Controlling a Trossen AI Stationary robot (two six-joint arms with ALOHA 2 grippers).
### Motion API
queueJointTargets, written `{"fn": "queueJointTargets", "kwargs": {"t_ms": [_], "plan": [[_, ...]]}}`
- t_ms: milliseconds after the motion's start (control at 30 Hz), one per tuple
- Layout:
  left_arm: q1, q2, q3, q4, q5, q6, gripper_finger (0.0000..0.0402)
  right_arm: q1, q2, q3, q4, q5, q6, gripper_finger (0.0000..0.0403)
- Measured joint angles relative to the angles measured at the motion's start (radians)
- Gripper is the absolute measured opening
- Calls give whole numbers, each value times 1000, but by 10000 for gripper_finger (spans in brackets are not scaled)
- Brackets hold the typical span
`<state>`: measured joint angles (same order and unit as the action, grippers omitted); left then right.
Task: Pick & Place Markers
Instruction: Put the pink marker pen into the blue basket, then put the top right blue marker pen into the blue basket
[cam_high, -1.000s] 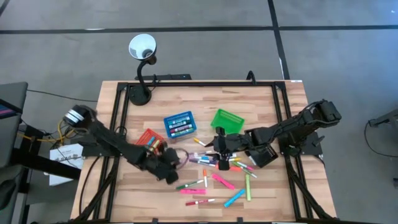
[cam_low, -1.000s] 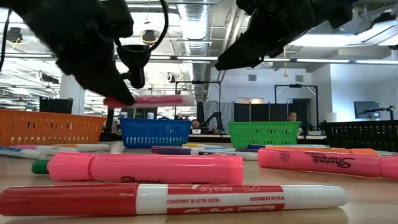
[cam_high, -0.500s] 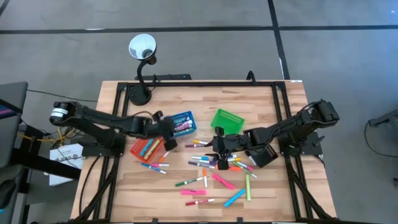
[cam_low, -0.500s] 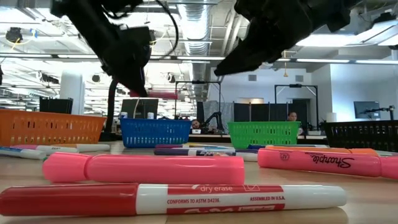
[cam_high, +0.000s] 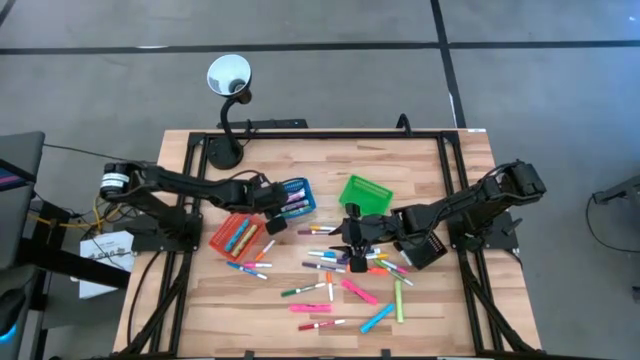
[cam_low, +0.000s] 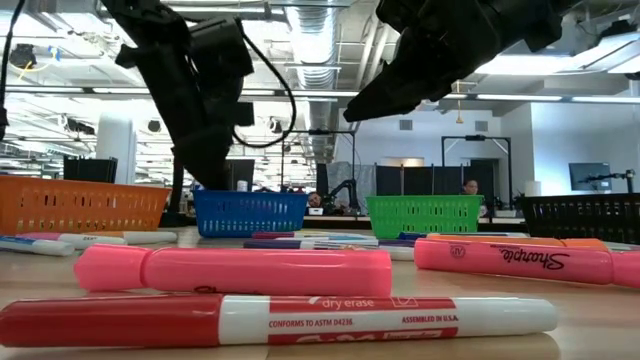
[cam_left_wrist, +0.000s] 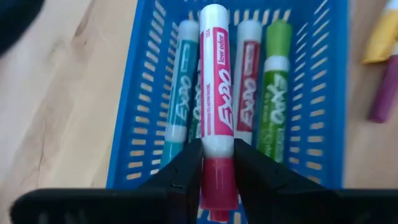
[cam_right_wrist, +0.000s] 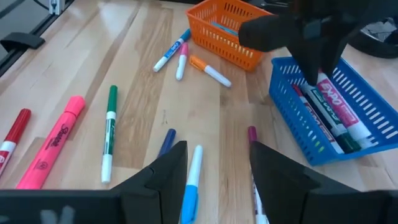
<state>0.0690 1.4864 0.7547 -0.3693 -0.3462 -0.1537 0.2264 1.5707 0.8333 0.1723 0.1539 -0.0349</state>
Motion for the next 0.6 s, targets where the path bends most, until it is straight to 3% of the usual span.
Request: {"fn": "queueJointTargets", "kwargs": {"t_ms": [367, 600], "plan": [[9, -15, 1, 24, -56, 0, 142, 0, 0, 0, -4, 0, 16, 166], [-24, -127, 1, 63, -57, -11, 143, 0, 27, 2, -3, -1, 64, 166]]}}
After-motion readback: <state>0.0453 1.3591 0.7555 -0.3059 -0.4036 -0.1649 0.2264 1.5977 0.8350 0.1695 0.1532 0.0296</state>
